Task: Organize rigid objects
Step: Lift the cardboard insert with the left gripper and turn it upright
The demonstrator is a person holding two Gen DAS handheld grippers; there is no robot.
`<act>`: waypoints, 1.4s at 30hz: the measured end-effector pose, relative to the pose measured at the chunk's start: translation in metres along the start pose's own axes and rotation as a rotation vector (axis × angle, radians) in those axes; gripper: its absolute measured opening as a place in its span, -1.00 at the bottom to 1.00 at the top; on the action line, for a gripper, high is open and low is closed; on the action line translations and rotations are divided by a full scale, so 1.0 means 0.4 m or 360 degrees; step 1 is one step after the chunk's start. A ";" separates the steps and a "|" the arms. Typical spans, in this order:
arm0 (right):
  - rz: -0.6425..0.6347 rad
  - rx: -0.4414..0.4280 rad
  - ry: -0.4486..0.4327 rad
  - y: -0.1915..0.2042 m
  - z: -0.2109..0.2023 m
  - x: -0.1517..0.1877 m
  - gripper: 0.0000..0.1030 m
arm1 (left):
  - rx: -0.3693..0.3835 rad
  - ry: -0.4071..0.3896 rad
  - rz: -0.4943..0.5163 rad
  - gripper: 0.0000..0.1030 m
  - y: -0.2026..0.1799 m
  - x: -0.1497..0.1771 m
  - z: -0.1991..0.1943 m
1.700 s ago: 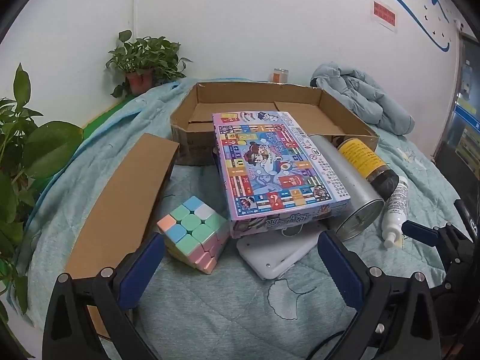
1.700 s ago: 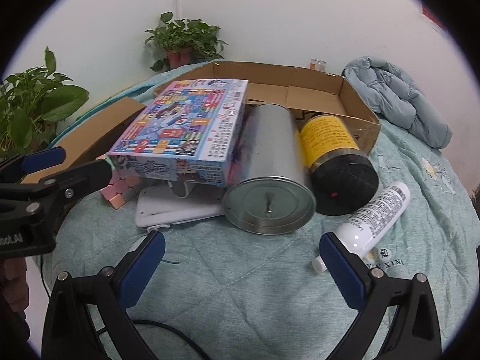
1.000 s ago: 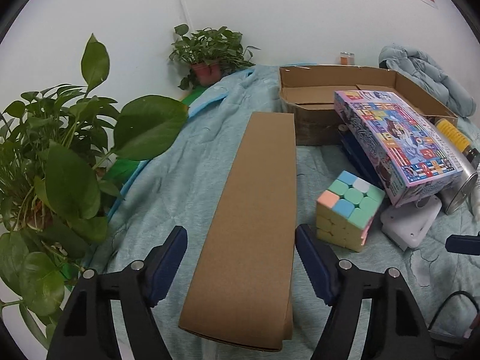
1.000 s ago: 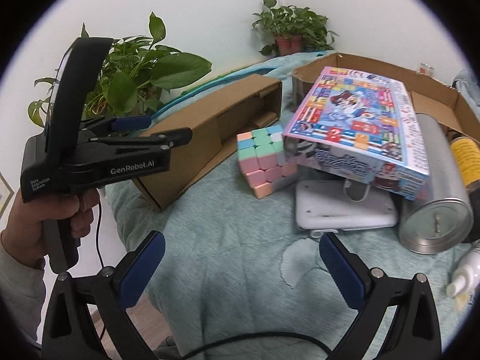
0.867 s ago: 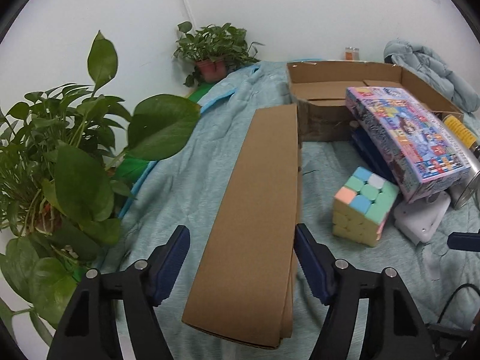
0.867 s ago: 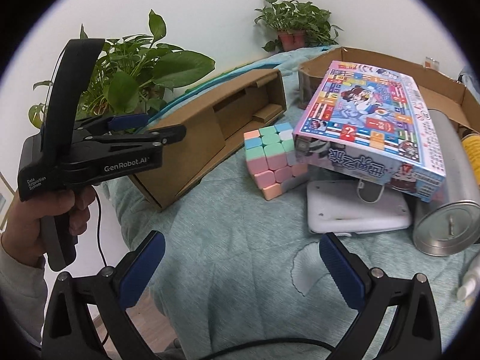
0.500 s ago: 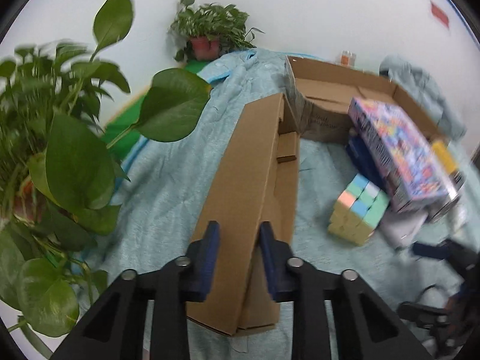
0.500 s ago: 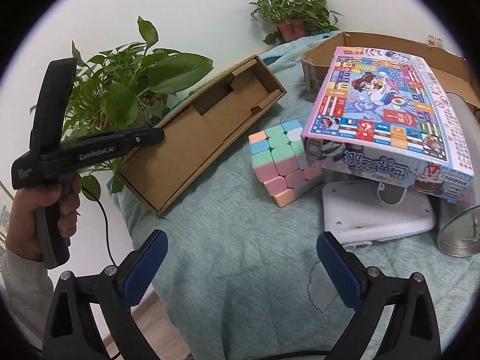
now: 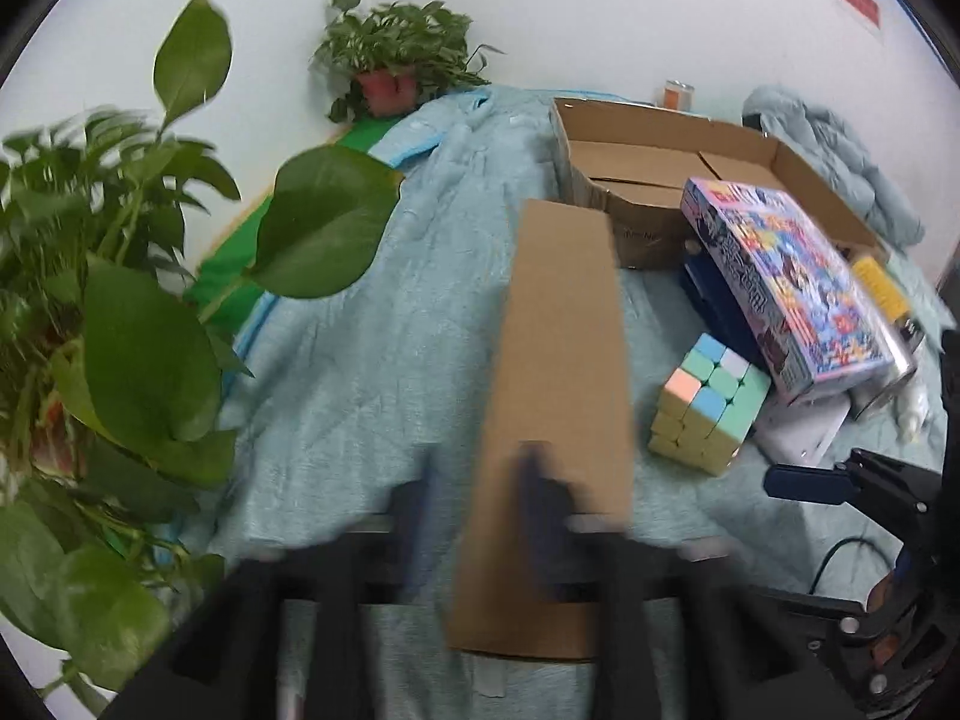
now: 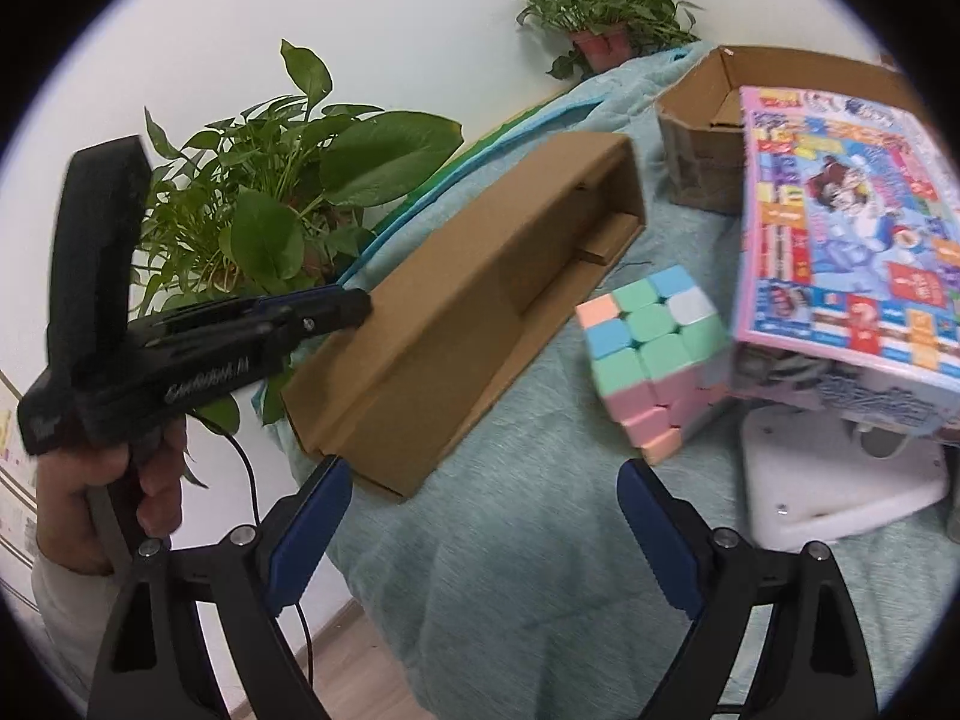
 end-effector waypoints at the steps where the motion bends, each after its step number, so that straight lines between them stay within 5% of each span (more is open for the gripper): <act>1: 0.0015 -0.0003 0.0012 0.000 0.009 0.001 0.69 | -0.0042 -0.0016 0.0020 0.76 -0.009 0.002 -0.007; 2: 0.0030 0.0007 0.0028 0.001 0.023 0.000 0.55 | -0.0069 -0.0055 0.0047 0.80 -0.022 0.004 -0.019; 5: 0.0069 0.0013 0.0059 -0.004 0.042 -0.002 0.54 | -0.0017 -0.0125 0.0189 0.82 -0.066 0.005 -0.042; 14: 0.0049 0.0079 0.0096 -0.035 0.029 0.023 0.54 | 0.0155 0.0043 0.0222 0.87 -0.101 0.021 0.051; 19: 0.0096 -0.0114 0.0149 -0.032 0.041 0.020 0.51 | 0.0539 0.0160 -0.0074 0.83 -0.068 0.057 0.150; 21: 0.0085 -0.0200 0.0152 -0.010 0.050 0.015 0.42 | 0.0588 0.0151 -0.0150 0.82 -0.056 0.063 0.157; 25: 0.0003 -0.0328 0.0134 0.047 0.063 0.001 -0.03 | 0.0707 0.0133 -0.0266 0.63 -0.025 0.067 0.159; 33: -0.0277 -0.0205 -0.0151 0.133 -0.032 -0.028 -0.02 | 0.1140 -0.0054 -0.0561 0.55 0.040 0.057 0.125; 36: -0.0377 -0.0169 -0.0143 0.144 -0.050 -0.036 0.00 | 0.1366 -0.0073 -0.0730 0.61 0.058 0.075 0.153; 38: -0.0431 -0.0191 -0.0010 0.152 -0.014 -0.033 -0.03 | 0.1317 -0.0023 -0.0739 0.62 0.076 0.096 0.158; 42: -0.0456 -0.0138 0.0035 0.158 0.005 0.003 -0.02 | 0.0789 0.0015 -0.0709 0.64 0.132 0.122 0.111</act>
Point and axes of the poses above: each gripper's, at about its wrist camera, not at the fingertips, and z roughly the way its jaws point, y to its left, x to its underside, the point moved 1 cm from there along z, roughly the way its jaws point, and after that the axes turned 12 degrees about z, right-handed, at the moved point
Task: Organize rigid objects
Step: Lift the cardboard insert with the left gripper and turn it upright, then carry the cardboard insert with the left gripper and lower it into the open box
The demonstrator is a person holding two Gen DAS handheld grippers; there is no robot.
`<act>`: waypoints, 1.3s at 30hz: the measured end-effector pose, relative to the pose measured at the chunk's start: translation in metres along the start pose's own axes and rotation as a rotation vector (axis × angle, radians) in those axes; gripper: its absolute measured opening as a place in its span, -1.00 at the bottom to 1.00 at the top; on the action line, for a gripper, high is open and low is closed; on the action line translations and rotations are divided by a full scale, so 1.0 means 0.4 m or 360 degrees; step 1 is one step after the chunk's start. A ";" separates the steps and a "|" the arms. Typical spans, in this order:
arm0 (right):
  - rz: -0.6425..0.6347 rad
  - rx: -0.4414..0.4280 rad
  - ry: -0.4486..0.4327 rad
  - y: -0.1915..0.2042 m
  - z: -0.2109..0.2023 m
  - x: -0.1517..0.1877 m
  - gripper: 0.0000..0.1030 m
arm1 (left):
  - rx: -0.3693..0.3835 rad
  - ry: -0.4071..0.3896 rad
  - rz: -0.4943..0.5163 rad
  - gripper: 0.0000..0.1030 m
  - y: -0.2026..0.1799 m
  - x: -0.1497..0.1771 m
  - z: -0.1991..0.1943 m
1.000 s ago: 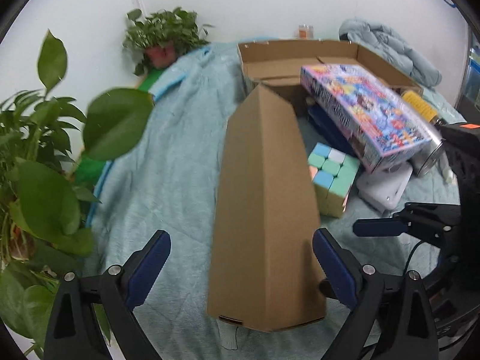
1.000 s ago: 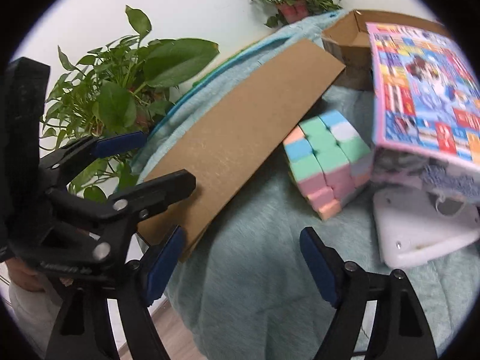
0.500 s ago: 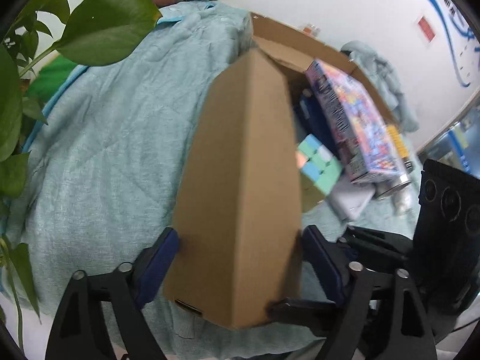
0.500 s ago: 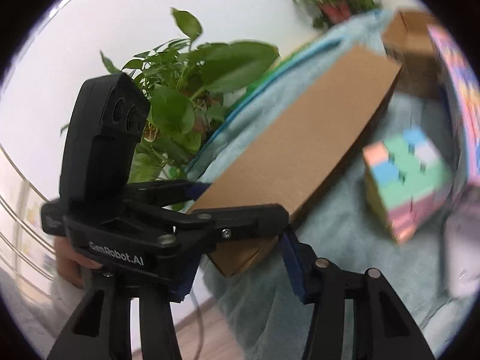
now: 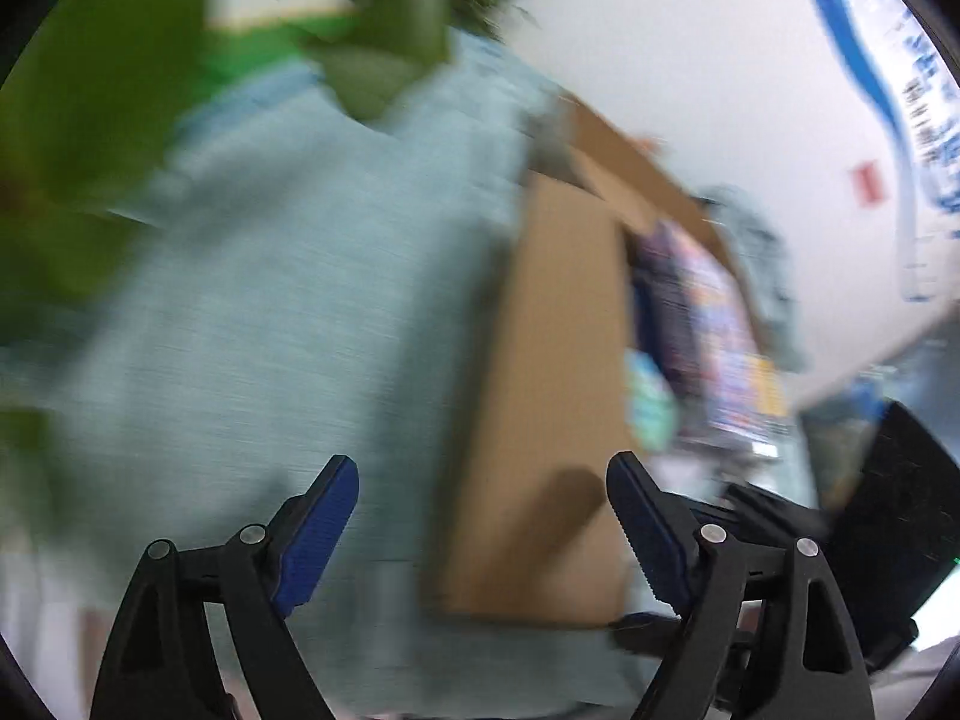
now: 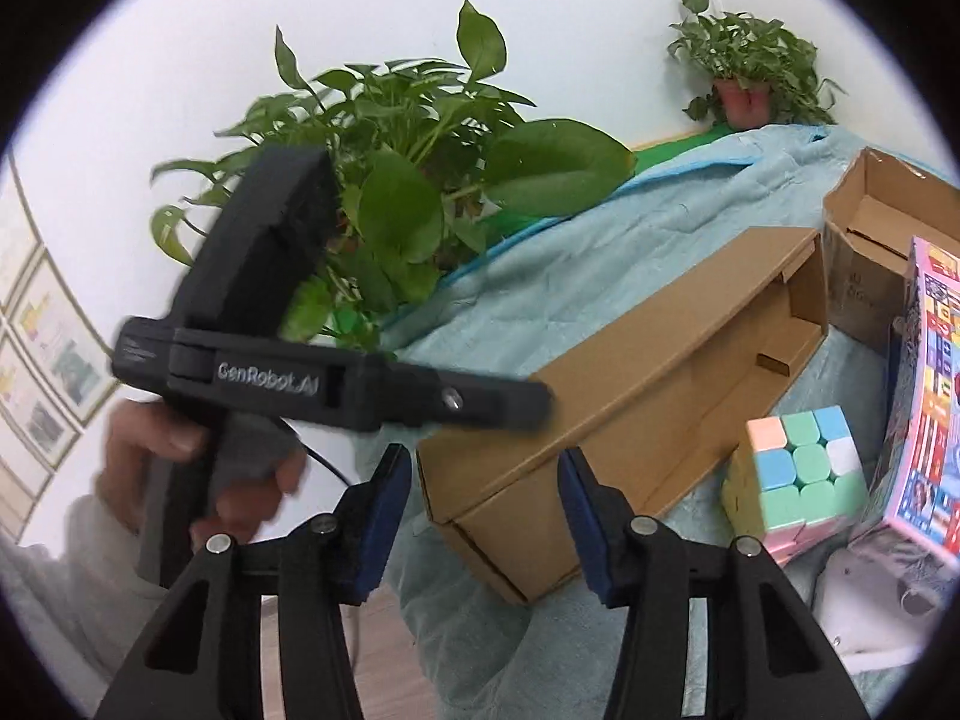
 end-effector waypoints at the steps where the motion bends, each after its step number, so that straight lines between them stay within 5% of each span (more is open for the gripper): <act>1: 0.0026 0.0012 -0.0012 0.003 -0.002 -0.001 0.04 | -0.0056 -0.0021 0.0013 0.64 -0.001 -0.004 -0.016; 6: 0.0224 0.0100 -0.0081 -0.043 0.010 0.007 0.17 | -0.0148 -0.0059 0.0317 0.64 -0.102 -0.027 -0.038; 10: 0.0030 0.0063 -0.0196 -0.003 0.017 -0.011 -0.44 | -0.0159 0.0011 0.0504 0.65 -0.170 -0.027 -0.022; 13: -0.0032 -0.0023 -0.0204 0.010 0.040 -0.017 -0.46 | -0.0139 0.0023 0.0524 0.65 -0.184 -0.029 -0.015; 16: 0.0004 -0.0086 -0.0193 0.009 0.044 -0.010 -0.31 | -0.0196 0.0062 0.0479 0.63 -0.146 -0.032 -0.001; 19: 0.0114 0.0006 -0.0214 -0.022 0.014 0.011 0.34 | -0.0171 0.0135 0.0368 0.43 -0.088 -0.034 0.013; 24: 0.0336 0.0150 -0.0167 -0.089 0.013 0.024 0.43 | -0.0176 0.0171 0.0329 0.14 -0.041 -0.034 0.042; 28: 0.0457 0.0158 -0.0105 -0.106 0.042 0.022 0.24 | -0.0341 0.0167 0.0349 -0.31 -0.024 -0.044 0.035; 34: 0.0486 0.0264 -0.0052 -0.092 0.090 -0.001 -0.31 | -0.0336 0.0157 0.0284 -0.32 0.008 -0.041 0.036; 39: 0.0587 0.0274 -0.0087 -0.122 0.052 -0.003 -0.35 | -0.0179 0.0156 0.0198 -0.34 0.024 -0.030 0.041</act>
Point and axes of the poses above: each gripper's, at about its wrist camera, not at the fingertips, and z roughly the way its jaws point, y to its left, x to its underside, the point moved 1 cm from there along z, roughly the way its jaws point, and after that the axes turned 12 degrees about z, right-handed, at the moved point
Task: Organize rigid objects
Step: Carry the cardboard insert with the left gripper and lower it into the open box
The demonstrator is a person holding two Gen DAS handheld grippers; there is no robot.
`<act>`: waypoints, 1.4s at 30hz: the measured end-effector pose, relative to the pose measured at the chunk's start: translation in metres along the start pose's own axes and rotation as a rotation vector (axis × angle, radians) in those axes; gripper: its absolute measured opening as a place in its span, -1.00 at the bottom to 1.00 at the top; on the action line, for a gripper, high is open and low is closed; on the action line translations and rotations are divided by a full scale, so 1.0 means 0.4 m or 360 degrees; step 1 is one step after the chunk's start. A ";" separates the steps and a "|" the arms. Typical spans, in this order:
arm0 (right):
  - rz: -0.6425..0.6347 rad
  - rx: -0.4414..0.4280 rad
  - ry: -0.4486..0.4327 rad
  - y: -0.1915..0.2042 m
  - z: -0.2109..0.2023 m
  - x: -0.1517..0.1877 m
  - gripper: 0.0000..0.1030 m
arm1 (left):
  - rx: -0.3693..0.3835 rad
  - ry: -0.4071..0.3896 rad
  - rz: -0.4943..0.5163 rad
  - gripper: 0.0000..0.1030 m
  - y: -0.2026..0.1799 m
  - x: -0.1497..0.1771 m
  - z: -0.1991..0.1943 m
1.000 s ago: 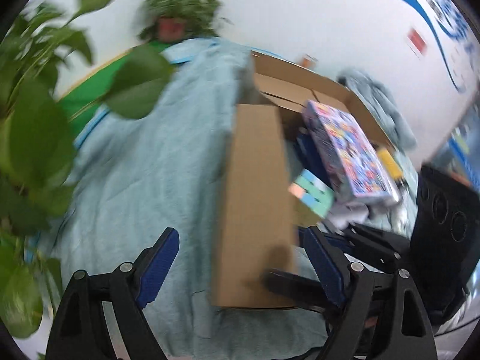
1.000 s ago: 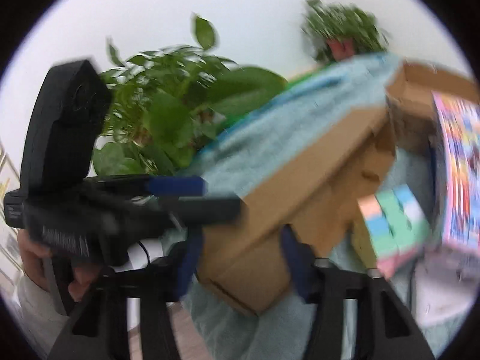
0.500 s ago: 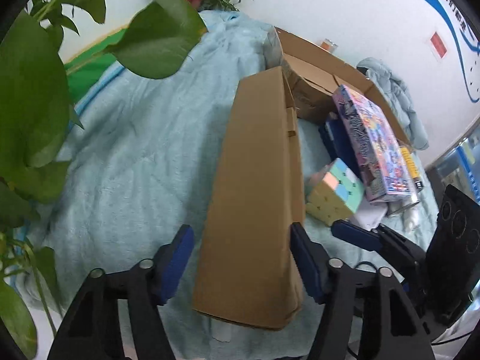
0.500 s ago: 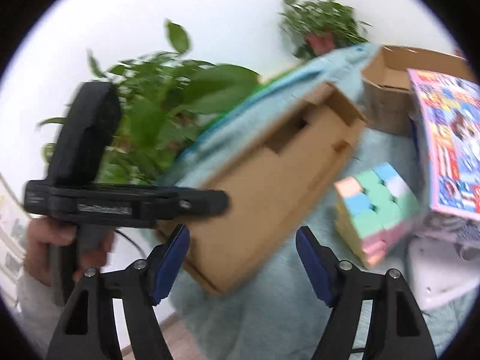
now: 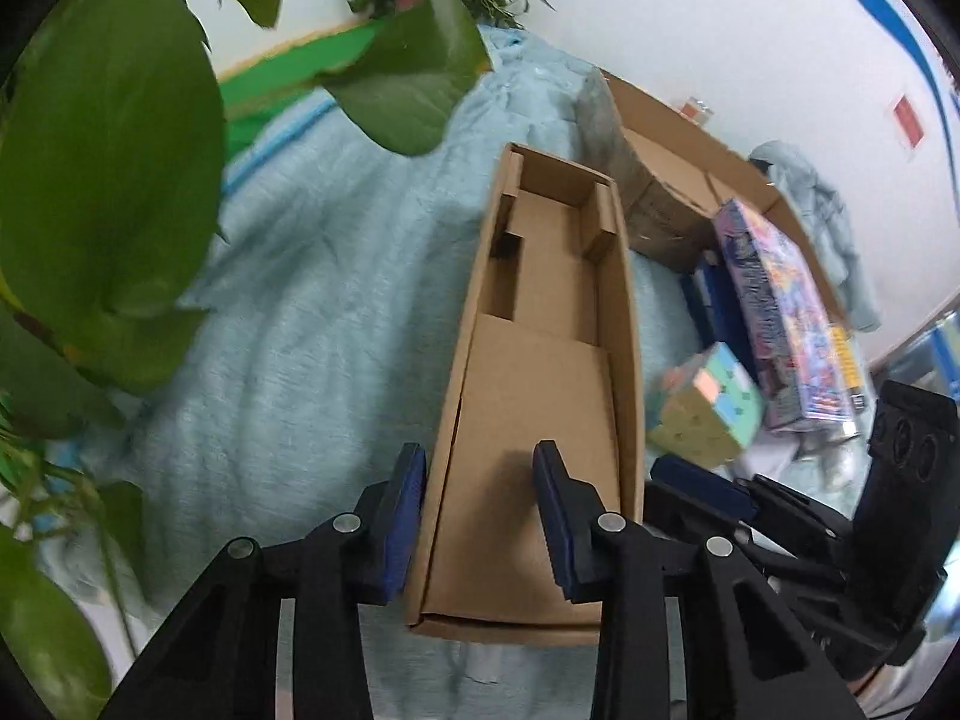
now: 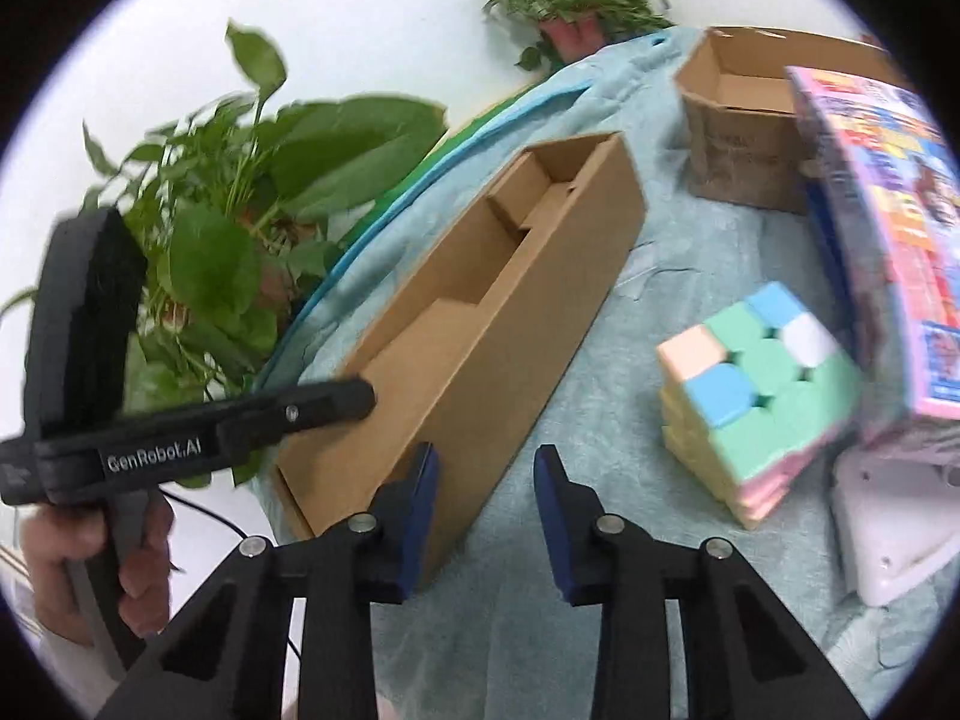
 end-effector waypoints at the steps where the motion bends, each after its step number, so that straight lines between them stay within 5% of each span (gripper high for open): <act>1: 0.0008 0.0005 -0.0019 -0.009 -0.013 -0.002 -0.35 | 0.0028 0.0001 0.0009 -0.34 -0.008 0.004 -0.001; 6: 0.0081 0.0201 -0.0097 -0.074 -0.073 -0.009 -0.36 | 0.0262 0.0048 -0.0020 -0.38 -0.071 0.019 0.033; 13: 0.0048 0.0164 -0.0111 -0.083 -0.132 -0.011 -0.36 | 0.0208 0.0030 -0.0112 -0.26 -0.070 0.026 0.038; 19: -0.0087 0.0174 0.0028 -0.016 -0.058 -0.001 -0.36 | 0.0067 0.0032 -0.0041 -0.06 -0.078 0.015 0.045; 23: -0.0092 0.0261 0.0119 -0.026 0.007 0.017 -0.38 | 0.0021 0.0056 -0.0035 -0.11 -0.071 0.021 0.089; 27: -0.0203 0.0314 0.0043 0.000 0.010 0.031 -0.45 | 0.0050 0.0027 -0.0018 -0.40 -0.083 0.017 0.090; 37: -0.0063 0.0199 0.0047 -0.030 -0.008 0.007 -0.58 | 0.0015 -0.0068 0.0047 -0.63 -0.118 0.012 0.044; 42: -0.0075 0.0177 -0.0109 -0.011 -0.083 -0.011 -0.59 | 0.0012 -0.0183 0.0099 -0.65 -0.162 -0.014 -0.022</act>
Point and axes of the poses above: each gripper's, at about its wrist camera, not at the fingertips, and z roughly the way its jaws point, y to its left, x to its underside, the point moved 1 cm from there along z, roughly the way its jaws point, and after that the axes turned 12 degrees about z, right-handed, at the moved point
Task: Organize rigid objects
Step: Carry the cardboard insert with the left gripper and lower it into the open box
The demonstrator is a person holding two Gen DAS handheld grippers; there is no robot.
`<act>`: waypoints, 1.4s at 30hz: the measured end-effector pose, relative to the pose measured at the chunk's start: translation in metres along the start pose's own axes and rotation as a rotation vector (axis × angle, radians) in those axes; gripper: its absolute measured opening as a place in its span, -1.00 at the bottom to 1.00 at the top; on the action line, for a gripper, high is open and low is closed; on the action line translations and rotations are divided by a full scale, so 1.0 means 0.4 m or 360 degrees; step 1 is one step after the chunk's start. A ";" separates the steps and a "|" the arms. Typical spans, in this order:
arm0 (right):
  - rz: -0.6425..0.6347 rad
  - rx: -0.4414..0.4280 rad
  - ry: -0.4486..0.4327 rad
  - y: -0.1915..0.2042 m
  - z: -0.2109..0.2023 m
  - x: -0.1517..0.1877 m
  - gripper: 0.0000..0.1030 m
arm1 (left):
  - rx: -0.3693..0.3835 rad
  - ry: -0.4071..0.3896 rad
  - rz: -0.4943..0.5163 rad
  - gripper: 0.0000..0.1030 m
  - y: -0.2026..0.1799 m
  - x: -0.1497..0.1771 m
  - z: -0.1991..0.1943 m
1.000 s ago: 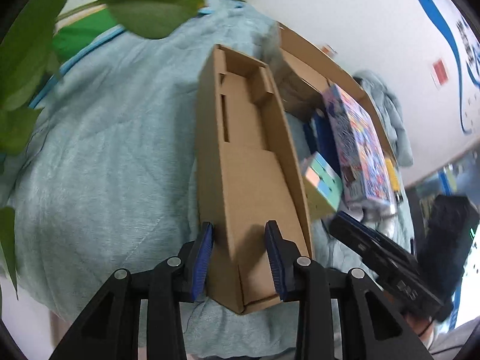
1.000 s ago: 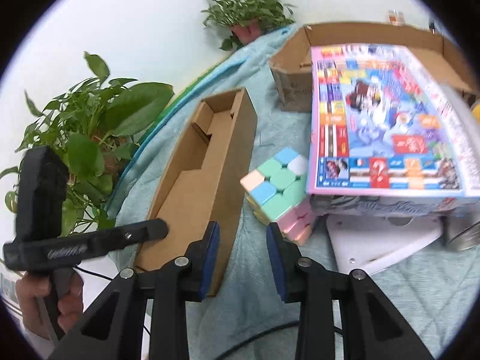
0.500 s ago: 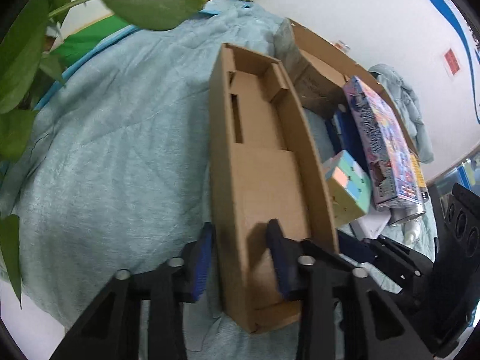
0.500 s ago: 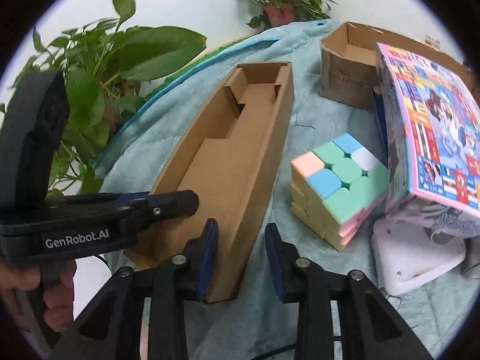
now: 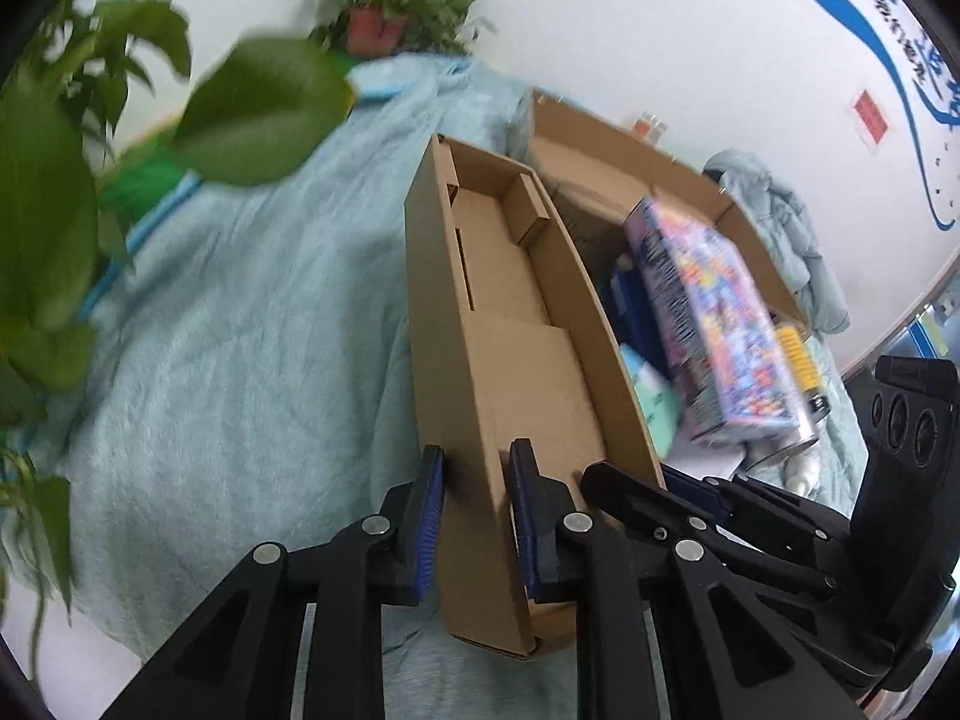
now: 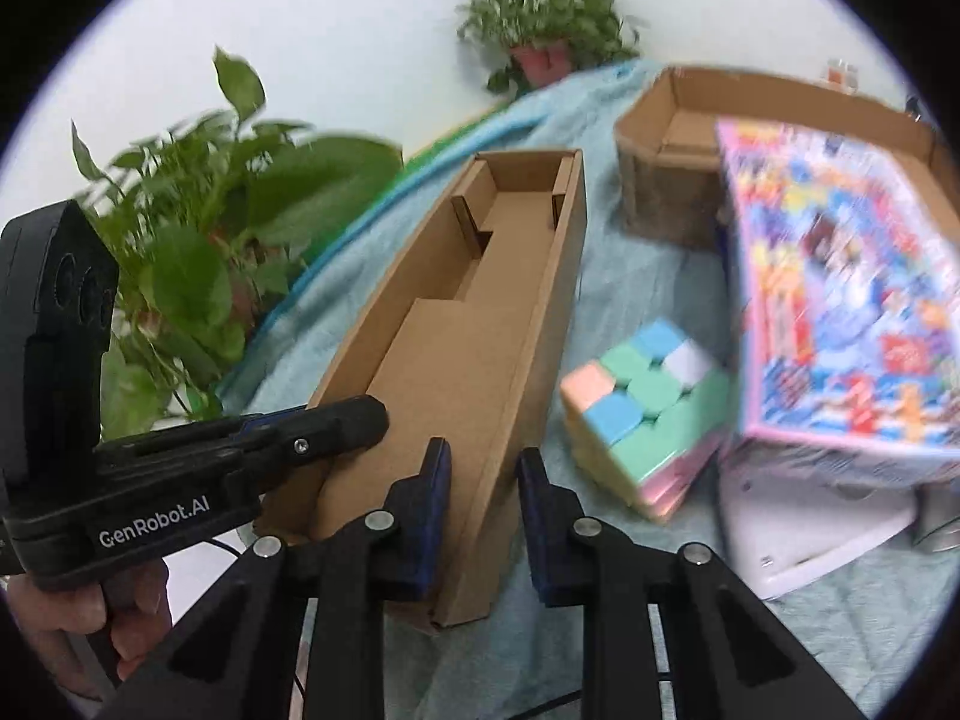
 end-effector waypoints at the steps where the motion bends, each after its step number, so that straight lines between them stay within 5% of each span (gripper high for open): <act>1: 0.0002 -0.0010 -0.0030 0.002 -0.016 -0.009 -0.59 | 0.0000 -0.0030 0.0008 -0.65 -0.010 -0.013 -0.013; 13: -0.0021 0.0049 -0.0475 0.023 -0.219 -0.222 -0.59 | 0.0031 -0.0403 0.0305 -0.65 -0.177 -0.306 -0.142; 22: 0.0013 0.0211 -0.0617 -0.074 -0.253 -0.504 -0.60 | 0.0129 -0.0430 0.0458 -0.65 -0.287 -0.669 -0.023; 31: 0.0198 0.0304 -0.0356 -0.205 -0.107 -0.674 -0.60 | 0.0202 -0.0183 0.0441 -0.65 -0.281 -0.893 0.281; 42: 0.0430 0.0267 0.0221 -0.322 0.176 -0.648 -0.59 | 0.0059 0.0221 0.0349 -0.71 -0.132 -0.777 0.610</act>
Point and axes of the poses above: each gripper's, at about its wrist camera, not at the fingertips, and z roughly the way its jaws point, y to its left, x to its underside, the point moved 1 cm from there along z, roughly the way its jaws point, and after that the axes turned 12 degrees about z, right-handed, at the moved point
